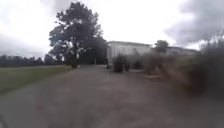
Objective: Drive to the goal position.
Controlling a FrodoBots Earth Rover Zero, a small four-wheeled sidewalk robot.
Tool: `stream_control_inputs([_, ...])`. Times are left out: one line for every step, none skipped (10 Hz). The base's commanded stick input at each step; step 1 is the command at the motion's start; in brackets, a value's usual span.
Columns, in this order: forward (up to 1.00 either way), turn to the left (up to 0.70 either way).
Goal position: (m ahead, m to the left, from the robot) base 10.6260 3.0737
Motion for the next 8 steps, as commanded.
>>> stream_control_inputs([1.0,0.0])
stream_control_inputs([1.0,0.0])
stream_control_inputs([1.0,0.0])
stream_control_inputs([1.0,0.0])
stream_control_inputs([1.0,0.0])
stream_control_inputs([1.0,0.0])
stream_control_inputs([1.0,0.0])
stream_control_inputs([1.0,0.0])
